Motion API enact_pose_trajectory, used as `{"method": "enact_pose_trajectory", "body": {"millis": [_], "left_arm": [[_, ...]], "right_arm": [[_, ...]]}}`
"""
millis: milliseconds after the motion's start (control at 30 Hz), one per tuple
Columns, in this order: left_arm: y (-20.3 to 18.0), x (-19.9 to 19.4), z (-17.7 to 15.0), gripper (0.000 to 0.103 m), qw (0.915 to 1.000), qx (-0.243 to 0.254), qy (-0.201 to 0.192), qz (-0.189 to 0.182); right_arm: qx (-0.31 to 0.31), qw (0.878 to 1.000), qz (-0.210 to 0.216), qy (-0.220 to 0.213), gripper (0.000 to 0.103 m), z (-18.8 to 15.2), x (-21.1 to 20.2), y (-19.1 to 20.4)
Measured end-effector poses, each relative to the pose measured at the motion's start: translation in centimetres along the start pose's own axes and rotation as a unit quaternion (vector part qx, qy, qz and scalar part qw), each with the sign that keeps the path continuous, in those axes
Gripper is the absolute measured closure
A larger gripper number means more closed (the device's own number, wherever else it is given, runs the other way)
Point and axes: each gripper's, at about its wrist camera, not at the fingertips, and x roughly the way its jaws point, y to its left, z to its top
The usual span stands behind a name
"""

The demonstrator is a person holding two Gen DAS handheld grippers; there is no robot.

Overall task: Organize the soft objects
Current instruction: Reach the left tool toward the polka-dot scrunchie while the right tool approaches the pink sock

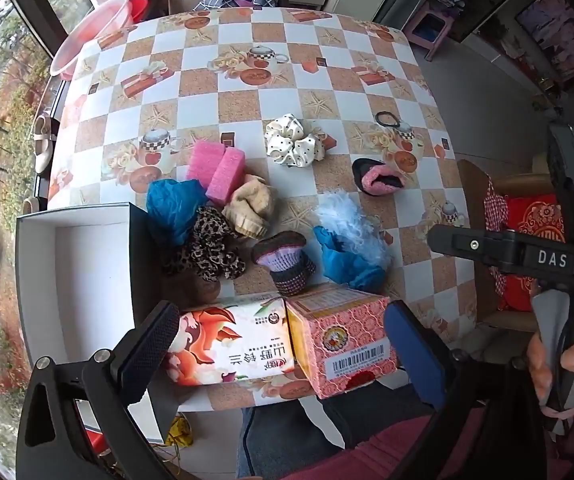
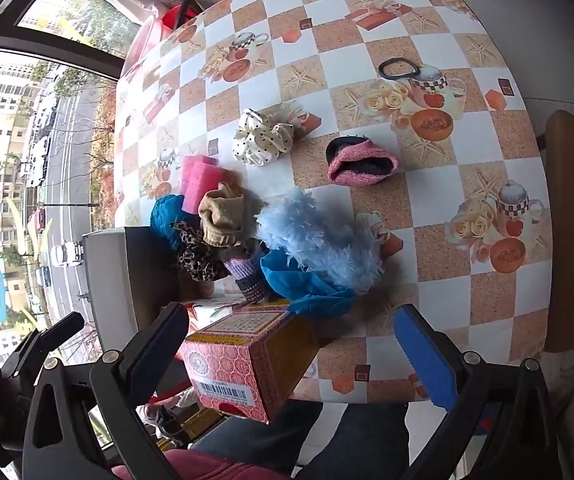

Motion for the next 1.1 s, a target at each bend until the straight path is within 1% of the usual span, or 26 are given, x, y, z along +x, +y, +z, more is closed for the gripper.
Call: {"method": "enact_pose_trajectory", "body": {"millis": [200, 300, 333, 400, 433, 467, 633, 667, 700, 800, 833, 1100], "left_arm": [[2.2, 1.4, 2.5, 0.001, 1.0, -0.008, -0.001, -0.004], [3.1, 2.4, 3.2, 0.001, 0.9997, -0.02, 0.01, -0.012], [3.2, 2.4, 3.4, 0.001, 0.9994, -0.025, 0.016, -0.021], [3.5, 2.6, 3.6, 0.001, 0.9995, -0.027, 0.011, -0.01], [3.1, 2.9, 4.2, 0.001, 0.9996, -0.024, 0.007, 0.009], [3.0, 3.0, 4.3, 0.001, 0.9996, -0.022, 0.004, 0.017], [2.8, 3.5, 4.4, 0.001, 0.9995, -0.014, 0.006, 0.027], [2.8, 3.6, 4.6, 0.001, 0.9996, -0.012, 0.0, 0.027], [2.7, 3.9, 4.7, 0.001, 0.9997, -0.013, 0.0, 0.019], [2.7, 4.1, 4.7, 0.001, 0.9997, -0.016, 0.001, 0.016], [2.6, 4.3, 4.9, 0.001, 0.9998, -0.018, 0.0, 0.007], [2.6, 4.8, 5.7, 0.001, 0.9997, -0.019, 0.003, 0.015]], "right_arm": [[0.031, 0.999, -0.022, 0.0, 0.0, 1.1, 0.9, -0.7], [0.043, 0.999, -0.029, 0.002, 0.0, 1.4, 1.3, -1.1], [0.045, 0.999, -0.031, 0.003, 0.0, 1.4, 1.4, -1.2], [0.046, 0.998, -0.035, 0.007, 0.0, 1.4, 1.7, -1.2], [0.047, 0.998, -0.037, 0.01, 0.0, 1.4, 1.9, -1.3], [0.048, 0.998, -0.038, 0.012, 0.0, 1.5, 2.0, -1.3], [0.051, 0.998, -0.039, 0.021, 0.0, 1.6, 2.6, -1.3], [0.051, 0.998, -0.039, 0.022, 0.0, 1.6, 2.7, -1.3], [0.05, 0.998, -0.04, 0.023, 0.0, 1.6, 2.8, -1.2], [0.047, 0.998, -0.043, 0.026, 0.0, 1.8, 3.1, -1.2], [0.047, 0.998, -0.044, 0.027, 0.0, 1.9, 3.1, -1.2], [0.05, 0.997, -0.048, 0.033, 0.0, 2.4, 3.6, -1.8]]}}
